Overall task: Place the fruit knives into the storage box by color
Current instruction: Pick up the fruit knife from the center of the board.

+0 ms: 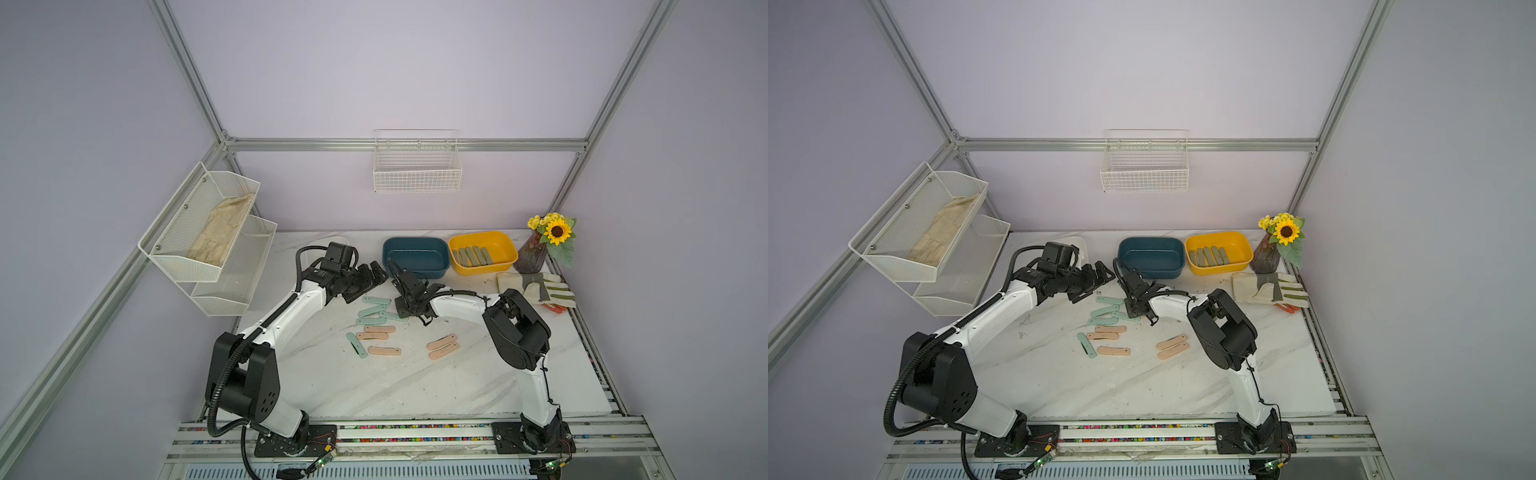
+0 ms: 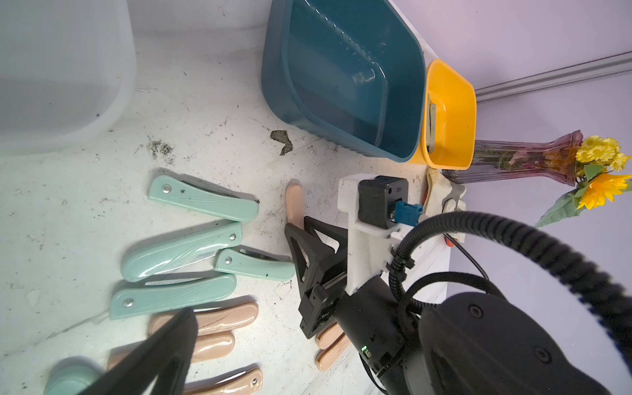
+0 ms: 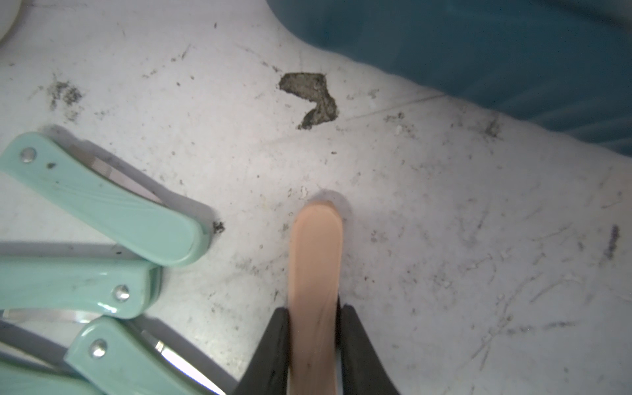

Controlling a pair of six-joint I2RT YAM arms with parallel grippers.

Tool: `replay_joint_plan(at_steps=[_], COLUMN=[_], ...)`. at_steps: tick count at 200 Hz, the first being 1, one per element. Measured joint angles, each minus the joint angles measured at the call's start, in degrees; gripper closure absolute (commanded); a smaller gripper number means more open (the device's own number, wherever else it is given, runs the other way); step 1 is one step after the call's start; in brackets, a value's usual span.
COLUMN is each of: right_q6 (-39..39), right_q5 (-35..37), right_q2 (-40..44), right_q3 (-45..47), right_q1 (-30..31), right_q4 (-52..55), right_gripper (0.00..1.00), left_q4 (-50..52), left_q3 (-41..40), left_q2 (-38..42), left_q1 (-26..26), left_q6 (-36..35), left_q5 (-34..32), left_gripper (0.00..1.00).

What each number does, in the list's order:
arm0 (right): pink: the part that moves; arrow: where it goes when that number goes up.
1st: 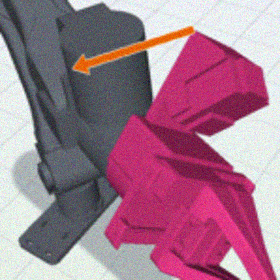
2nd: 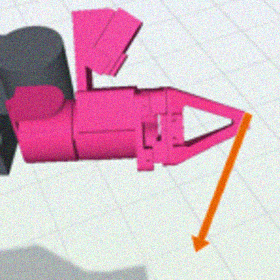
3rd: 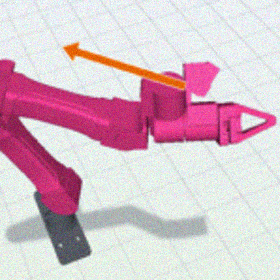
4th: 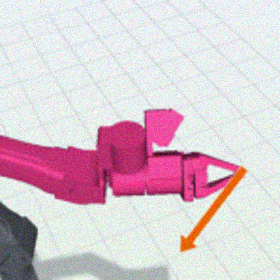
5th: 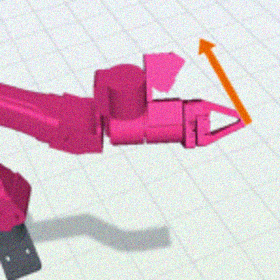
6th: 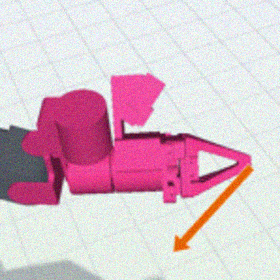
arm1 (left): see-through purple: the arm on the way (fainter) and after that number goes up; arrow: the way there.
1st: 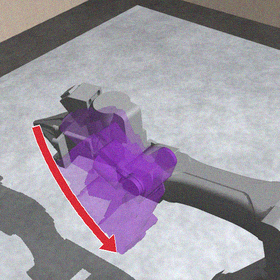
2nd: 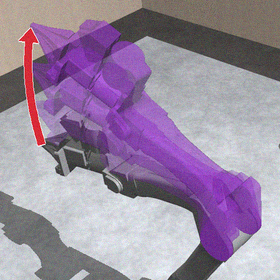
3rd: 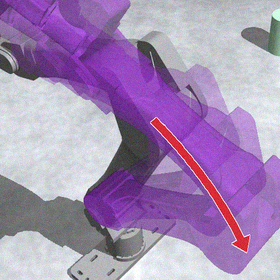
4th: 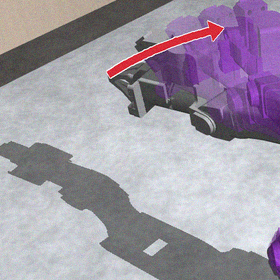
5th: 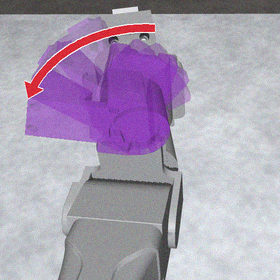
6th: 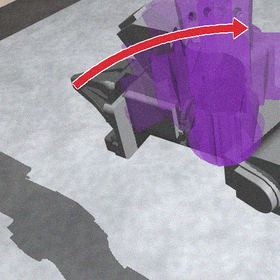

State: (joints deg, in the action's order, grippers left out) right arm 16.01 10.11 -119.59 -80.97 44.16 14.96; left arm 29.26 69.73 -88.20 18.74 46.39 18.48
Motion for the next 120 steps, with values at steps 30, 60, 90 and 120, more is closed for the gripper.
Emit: replay_joint_plan(at_steps=[30, 60, 90, 120], right_q6=[0.2, 0.3, 0.4, 0.4], right_q5=[-0.9, -2.0, -2.6, -2.6], right_q2=[0.7, 2.7, 4.3, 4.6], right_q3=[-0.2, -0.7, -1.4, -1.9], right_q1=[0.0, 0.0, 0.0, 0.0], right_q4=[0.4, 0.8, 0.8, 0.8], right_gripper=[0.76, 0.76, 0.76, 0.76], left_q4=[0.0, 0.0, 0.0, -0.1], left_q3=[0.0, 0.0, 0.0, 0.0], left_q2=[0.0, 0.0, -0.1, -0.1], left_q1=[0.0, 0.0, 0.0, 0.0], left_q6=[0.1, 0.1, 0.2, 0.5], left_q5=[0.1, 0.3, 0.4, 0.5], left_gripper=[0.0, 0.0, 0.0, 0.0])
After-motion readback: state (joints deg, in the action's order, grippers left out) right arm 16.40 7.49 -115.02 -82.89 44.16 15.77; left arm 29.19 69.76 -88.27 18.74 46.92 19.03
